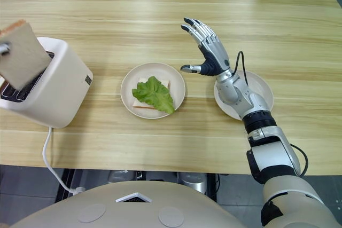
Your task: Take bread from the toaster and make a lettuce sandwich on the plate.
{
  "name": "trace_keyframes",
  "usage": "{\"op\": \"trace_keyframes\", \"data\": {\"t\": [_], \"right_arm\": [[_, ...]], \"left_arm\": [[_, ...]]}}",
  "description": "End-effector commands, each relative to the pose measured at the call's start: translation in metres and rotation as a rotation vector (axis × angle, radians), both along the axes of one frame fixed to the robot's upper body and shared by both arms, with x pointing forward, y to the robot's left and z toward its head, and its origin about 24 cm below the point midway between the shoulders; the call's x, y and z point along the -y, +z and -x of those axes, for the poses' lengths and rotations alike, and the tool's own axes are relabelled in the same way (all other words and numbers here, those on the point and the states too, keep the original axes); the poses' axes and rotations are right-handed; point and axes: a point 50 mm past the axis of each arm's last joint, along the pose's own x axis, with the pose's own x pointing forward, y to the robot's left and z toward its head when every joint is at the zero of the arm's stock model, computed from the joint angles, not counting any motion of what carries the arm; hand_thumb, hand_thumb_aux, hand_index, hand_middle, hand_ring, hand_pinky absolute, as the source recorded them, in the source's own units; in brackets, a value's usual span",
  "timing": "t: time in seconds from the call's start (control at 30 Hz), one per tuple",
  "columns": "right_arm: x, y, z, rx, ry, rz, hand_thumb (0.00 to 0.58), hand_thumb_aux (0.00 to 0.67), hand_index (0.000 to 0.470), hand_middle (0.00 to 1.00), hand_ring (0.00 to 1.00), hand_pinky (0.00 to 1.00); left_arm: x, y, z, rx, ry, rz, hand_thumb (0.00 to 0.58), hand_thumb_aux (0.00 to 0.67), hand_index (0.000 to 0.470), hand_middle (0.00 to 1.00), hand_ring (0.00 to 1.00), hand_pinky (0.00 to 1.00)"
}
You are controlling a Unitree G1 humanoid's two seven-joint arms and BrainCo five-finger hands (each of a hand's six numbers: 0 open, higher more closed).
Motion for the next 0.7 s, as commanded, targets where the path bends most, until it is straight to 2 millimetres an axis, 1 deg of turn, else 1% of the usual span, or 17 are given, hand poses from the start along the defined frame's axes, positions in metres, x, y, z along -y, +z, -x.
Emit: {"op": "trace_keyframes", "data": {"t": [0.03, 0.1, 0.17, 0.23, 0.3, 0.37, 0.47, 0.53, 0.63, 0.7], "right_arm": [[0.000, 0.002, 0.000, 0.010, -0.006, 0.005, 0.000, 0.000, 0.000, 0.00, 0.00, 0.00], [0.001, 0.003, 0.000, 0.013, -0.011, 0.002, 0.000, 0.000, 0.000, 0.00, 0.00, 0.00], [0.002, 0.004, 0.000, 0.014, -0.015, 0.002, 0.000, 0.000, 0.000, 0.00, 0.00, 0.00], [0.003, 0.003, -0.001, 0.012, -0.016, 0.005, 0.000, 0.000, 0.000, 0.00, 0.00, 0.00], [0.004, 0.003, 0.000, 0.010, -0.018, 0.012, 0.000, 0.000, 0.000, 0.00, 0.00, 0.00], [0.007, 0.004, 0.000, 0.010, -0.023, 0.021, 0.000, 0.000, 0.000, 0.00, 0.00, 0.00], [0.013, 0.005, 0.000, 0.012, -0.036, 0.032, 0.000, 0.000, 0.000, 0.00, 0.00, 0.00], [0.017, 0.007, 0.000, 0.014, -0.043, 0.040, 0.000, 0.000, 0.000, 0.00, 0.00, 0.00], [0.020, 0.008, 0.002, 0.016, -0.041, 0.049, 0.000, 0.000, 0.000, 0.00, 0.00, 0.00], [0.022, 0.008, 0.004, 0.016, -0.036, 0.054, 0.000, 0.000, 0.000, 0.00, 0.00, 0.00]], "left_arm": [[0.010, 0.019, -0.015, -0.004, -0.107, 0.083, 0.580, 0.670, 0.460, 1.00, 1.00, 1.00], [0.026, 0.027, -0.026, -0.006, -0.206, 0.151, 0.580, 0.670, 0.460, 1.00, 1.00, 1.00], [0.042, 0.027, -0.037, -0.028, -0.300, 0.216, 0.580, 0.670, 0.460, 1.00, 1.00, 1.00], [0.062, 0.022, -0.046, -0.065, -0.395, 0.281, 0.580, 0.670, 0.460, 1.00, 1.00, 1.00], [0.084, 0.011, -0.054, -0.124, -0.496, 0.355, 0.580, 0.670, 0.460, 1.00, 1.00, 1.00], [0.105, -0.004, -0.062, -0.198, -0.584, 0.415, 0.580, 0.670, 0.460, 1.00, 1.00, 1.00], [0.138, -0.034, -0.075, -0.331, -0.693, 0.484, 0.580, 0.670, 0.460, 1.00, 1.00, 1.00], [0.160, -0.060, -0.083, -0.439, -0.756, 0.526, 0.580, 0.670, 0.460, 1.00, 1.00, 1.00], [0.185, -0.092, -0.089, -0.571, -0.831, 0.558, 0.580, 0.670, 0.460, 1.00, 1.00, 1.00], [0.198, -0.110, -0.092, -0.639, -0.870, 0.539, 0.580, 0.670, 0.460, 1.00, 1.00, 1.00]]}}
